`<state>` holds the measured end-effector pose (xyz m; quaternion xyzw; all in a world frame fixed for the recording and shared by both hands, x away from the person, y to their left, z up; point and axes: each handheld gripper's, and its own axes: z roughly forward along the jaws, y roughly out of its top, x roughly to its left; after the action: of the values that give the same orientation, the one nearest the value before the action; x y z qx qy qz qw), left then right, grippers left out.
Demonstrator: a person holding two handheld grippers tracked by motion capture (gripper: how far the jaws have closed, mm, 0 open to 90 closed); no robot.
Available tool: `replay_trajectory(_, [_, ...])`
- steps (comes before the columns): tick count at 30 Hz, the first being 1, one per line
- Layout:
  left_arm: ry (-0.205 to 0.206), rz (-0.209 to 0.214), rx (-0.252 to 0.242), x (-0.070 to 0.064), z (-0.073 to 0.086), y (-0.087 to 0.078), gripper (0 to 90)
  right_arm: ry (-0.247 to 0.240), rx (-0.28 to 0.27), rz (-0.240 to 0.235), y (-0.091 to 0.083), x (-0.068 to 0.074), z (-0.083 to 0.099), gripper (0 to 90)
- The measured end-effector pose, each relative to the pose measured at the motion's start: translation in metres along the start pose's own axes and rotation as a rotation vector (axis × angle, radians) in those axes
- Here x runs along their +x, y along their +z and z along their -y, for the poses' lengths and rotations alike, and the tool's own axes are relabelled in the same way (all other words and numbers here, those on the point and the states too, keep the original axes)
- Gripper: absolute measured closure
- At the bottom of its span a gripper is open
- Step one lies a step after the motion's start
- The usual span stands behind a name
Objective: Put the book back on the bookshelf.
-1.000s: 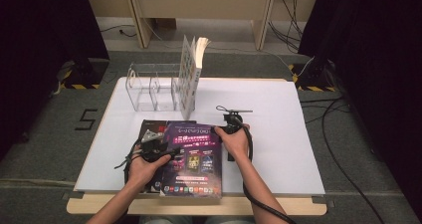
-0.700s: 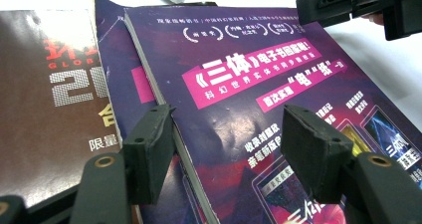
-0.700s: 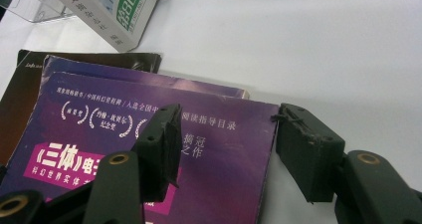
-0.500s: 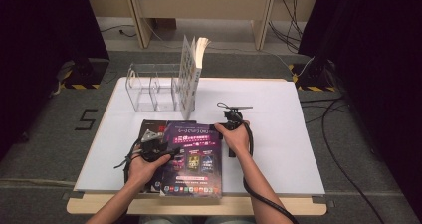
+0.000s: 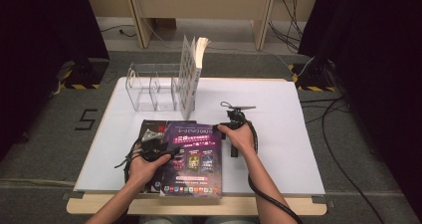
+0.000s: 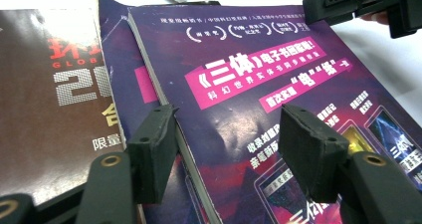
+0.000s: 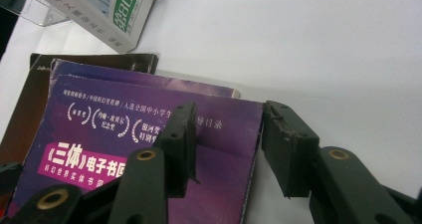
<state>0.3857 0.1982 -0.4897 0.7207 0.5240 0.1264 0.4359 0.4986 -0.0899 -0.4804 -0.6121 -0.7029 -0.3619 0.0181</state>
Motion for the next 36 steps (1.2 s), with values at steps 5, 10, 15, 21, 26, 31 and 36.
replay_trajectory(5, [-0.001,-0.006,0.003,-0.001,-0.001,0.001,40.6,-0.043,-0.003,0.030,0.002,0.007,0.000,50.7])
replay_trajectory(10, [0.005,-0.008,0.005,-0.001,-0.001,0.001,41.5,-0.017,-0.020,0.027,0.001,0.005,0.003,54.5])
replay_trajectory(15, [0.007,-0.011,0.010,-0.001,-0.002,0.001,43.4,0.005,-0.031,0.020,-0.004,0.005,0.002,58.6])
replay_trajectory(21, [0.007,-0.017,0.011,-0.001,-0.002,0.001,44.1,0.021,-0.024,0.021,-0.001,0.002,0.005,59.3])
replay_trajectory(26, [0.008,-0.017,0.007,-0.001,-0.001,0.000,44.4,0.048,-0.023,0.005,-0.003,0.001,0.007,59.6])
replay_trajectory(31, [-0.004,-0.017,0.008,-0.001,-0.001,0.000,45.0,0.076,-0.001,-0.015,-0.005,0.000,0.008,59.6])
replay_trajectory(36, [-0.006,-0.023,0.007,-0.002,-0.001,0.001,45.4,0.075,-0.009,-0.010,-0.005,0.001,0.010,59.6])
